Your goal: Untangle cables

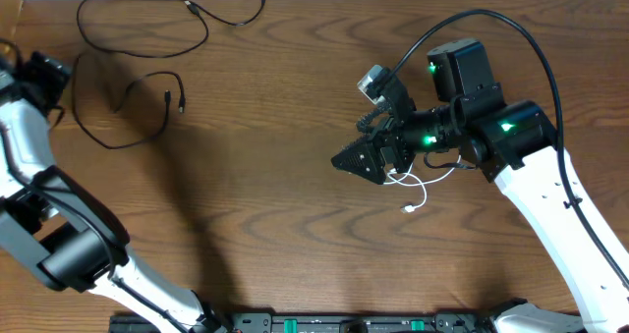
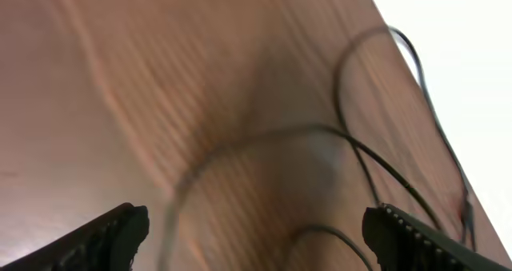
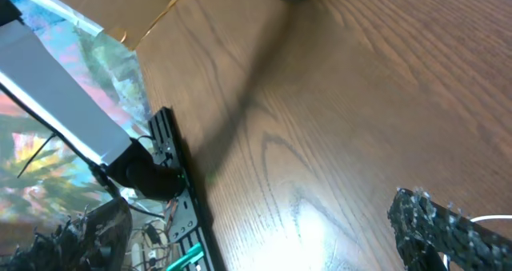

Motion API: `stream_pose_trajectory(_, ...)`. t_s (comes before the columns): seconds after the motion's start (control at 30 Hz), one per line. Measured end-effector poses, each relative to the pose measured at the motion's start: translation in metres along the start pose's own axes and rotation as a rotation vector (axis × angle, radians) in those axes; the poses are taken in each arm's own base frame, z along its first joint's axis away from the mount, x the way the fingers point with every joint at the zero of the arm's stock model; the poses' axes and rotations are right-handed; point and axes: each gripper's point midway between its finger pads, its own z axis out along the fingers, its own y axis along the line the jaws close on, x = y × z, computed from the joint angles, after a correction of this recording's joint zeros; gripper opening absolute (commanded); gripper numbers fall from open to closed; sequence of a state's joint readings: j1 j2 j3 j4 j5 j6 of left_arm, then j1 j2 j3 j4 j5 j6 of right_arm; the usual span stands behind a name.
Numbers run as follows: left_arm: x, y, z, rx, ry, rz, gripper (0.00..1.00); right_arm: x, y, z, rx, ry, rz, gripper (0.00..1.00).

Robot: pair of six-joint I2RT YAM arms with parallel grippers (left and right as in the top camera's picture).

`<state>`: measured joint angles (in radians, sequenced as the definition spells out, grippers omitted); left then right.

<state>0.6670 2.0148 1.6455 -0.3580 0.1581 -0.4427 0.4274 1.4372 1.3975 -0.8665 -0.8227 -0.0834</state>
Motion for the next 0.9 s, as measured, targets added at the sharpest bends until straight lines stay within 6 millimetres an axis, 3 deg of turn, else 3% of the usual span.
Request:
stream_pose_trajectory(0.17,0.001,0.026,-0.002,-0.058,0.027,-0.031,0.88,0.000,-0.001,0.000,0.008,0.001,0.000,0.99)
stream_pose_trajectory(0.23,0.006,0.031,-0.003,-0.076,0.051,-0.033,0.74,0.000,-0.001,0.000,0.008,0.001,0.000,0.99)
stream_pose_trajectory(0.27,0.009,0.031,-0.003,-0.080,0.061,-0.032,0.53,0.000,-0.001,0.000,0.009,0.001,0.001,0.99)
stream_pose_trajectory(0.33,0.015,0.033,-0.004,-0.091,0.084,-0.034,0.38,0.000,-0.001,0.000,0.008,0.001,0.000,0.99)
stream_pose_trajectory(0.37,0.019,0.035,-0.004,-0.099,0.100,-0.033,0.36,0.000,-0.001,0.000,0.009,0.002,0.001,0.99)
stream_pose_trajectory(0.53,0.034,0.035,-0.006,-0.111,0.153,-0.028,0.38,0.000,-0.001,0.000,0.009,0.001,0.000,0.99)
stream_pose_trajectory(0.63,0.041,0.023,-0.005,-0.073,0.177,-0.017,0.40,0.000,-0.001,0.000,0.009,0.001,0.000,0.99)
stream_pose_trajectory(0.77,0.063,-0.014,-0.004,0.009,0.226,0.059,0.54,0.000,-0.001,0.000,0.009,0.001,0.000,0.99)
stream_pose_trajectory(0.9,0.096,-0.059,-0.004,0.069,0.265,0.222,0.55,0.000,-0.001,0.000,0.009,0.001,0.000,0.99)
